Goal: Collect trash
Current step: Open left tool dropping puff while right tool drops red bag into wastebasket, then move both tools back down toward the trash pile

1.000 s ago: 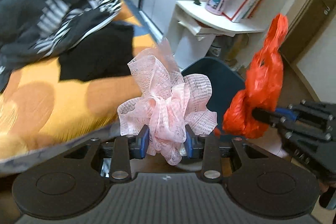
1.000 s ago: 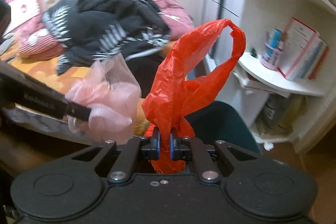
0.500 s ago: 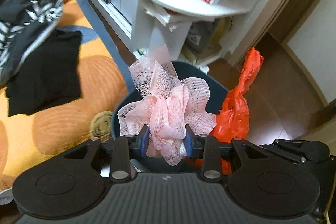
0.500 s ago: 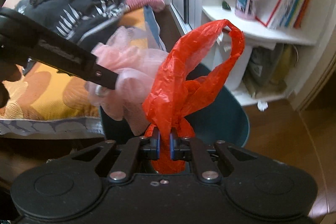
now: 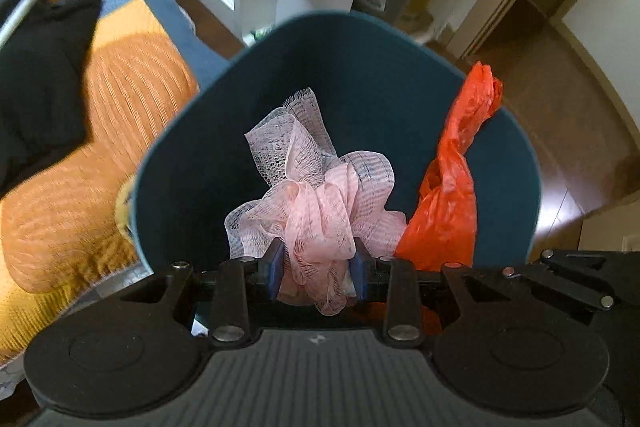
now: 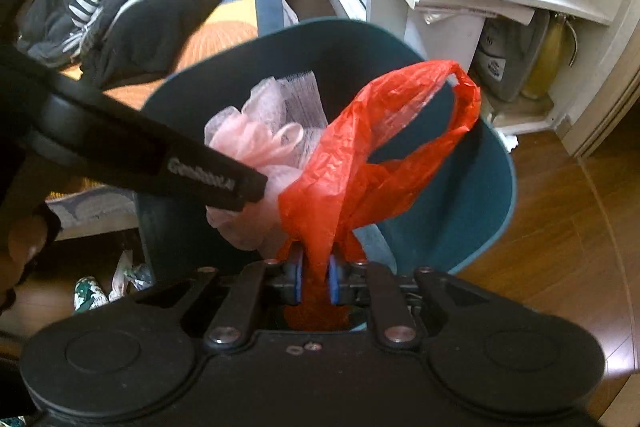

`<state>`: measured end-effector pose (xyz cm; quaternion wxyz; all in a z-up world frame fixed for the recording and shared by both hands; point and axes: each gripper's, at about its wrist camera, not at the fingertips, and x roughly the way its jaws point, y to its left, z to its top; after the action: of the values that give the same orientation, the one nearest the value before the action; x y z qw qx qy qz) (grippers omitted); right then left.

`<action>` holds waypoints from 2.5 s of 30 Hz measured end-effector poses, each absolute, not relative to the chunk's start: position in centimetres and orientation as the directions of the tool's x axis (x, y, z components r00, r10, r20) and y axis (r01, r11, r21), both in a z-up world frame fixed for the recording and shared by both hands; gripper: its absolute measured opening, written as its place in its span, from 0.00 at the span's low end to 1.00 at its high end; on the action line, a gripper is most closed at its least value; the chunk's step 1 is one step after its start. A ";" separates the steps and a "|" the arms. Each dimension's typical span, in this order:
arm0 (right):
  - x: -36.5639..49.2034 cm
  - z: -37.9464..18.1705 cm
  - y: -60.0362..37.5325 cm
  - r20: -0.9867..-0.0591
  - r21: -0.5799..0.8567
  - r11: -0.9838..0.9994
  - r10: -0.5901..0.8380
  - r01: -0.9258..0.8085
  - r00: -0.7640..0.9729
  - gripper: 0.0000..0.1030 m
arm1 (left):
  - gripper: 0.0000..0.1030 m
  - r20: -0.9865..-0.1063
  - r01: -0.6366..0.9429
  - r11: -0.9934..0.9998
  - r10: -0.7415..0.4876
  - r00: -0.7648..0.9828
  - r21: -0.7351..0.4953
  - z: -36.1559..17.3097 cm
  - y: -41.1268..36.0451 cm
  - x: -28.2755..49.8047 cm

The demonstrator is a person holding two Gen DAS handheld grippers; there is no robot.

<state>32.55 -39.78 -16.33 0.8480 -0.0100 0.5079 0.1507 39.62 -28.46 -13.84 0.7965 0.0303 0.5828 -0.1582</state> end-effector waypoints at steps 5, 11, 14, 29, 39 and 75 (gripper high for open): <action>32.3 -16.6 -39.7 -0.867 0.133 0.953 0.245 -0.272 0.434 0.20 | 0.34 -0.941 0.299 0.945 -0.214 0.263 -0.131 -14.5 -28.6 39.5; 32.0 -16.1 -39.9 -0.862 0.137 0.953 0.249 -0.270 0.442 0.25 | 0.52 -0.931 0.313 0.940 -0.230 0.282 -0.137 -13.8 -28.5 39.0; 31.5 -15.4 -40.1 -0.854 0.147 0.951 0.260 -0.271 0.451 0.26 | 0.52 -0.926 0.316 0.939 -0.232 0.298 -0.134 -13.1 -28.4 38.6; 27.1 -8.7 -39.8 -0.779 0.183 0.933 0.329 -0.309 0.534 0.37 | 0.52 -0.871 0.329 0.934 -0.273 0.409 -0.138 -5.3 -24.7 32.7; 23.6 -4.7 -37.3 -0.734 0.192 0.903 0.392 -0.384 0.555 0.40 | 0.52 -0.826 0.288 0.948 -0.269 0.496 -0.136 -0.4 -20.7 27.8; 20.4 -16.4 -17.4 -0.838 0.314 0.779 0.496 -0.543 0.228 0.52 | 0.90 -0.881 -0.167 0.979 -0.027 0.473 -0.120 -10.4 5.7 16.8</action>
<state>20.41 -17.38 -16.37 0.7832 -0.0221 0.5255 0.3315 16.75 5.69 -10.37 0.8529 -0.0951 0.5117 0.0410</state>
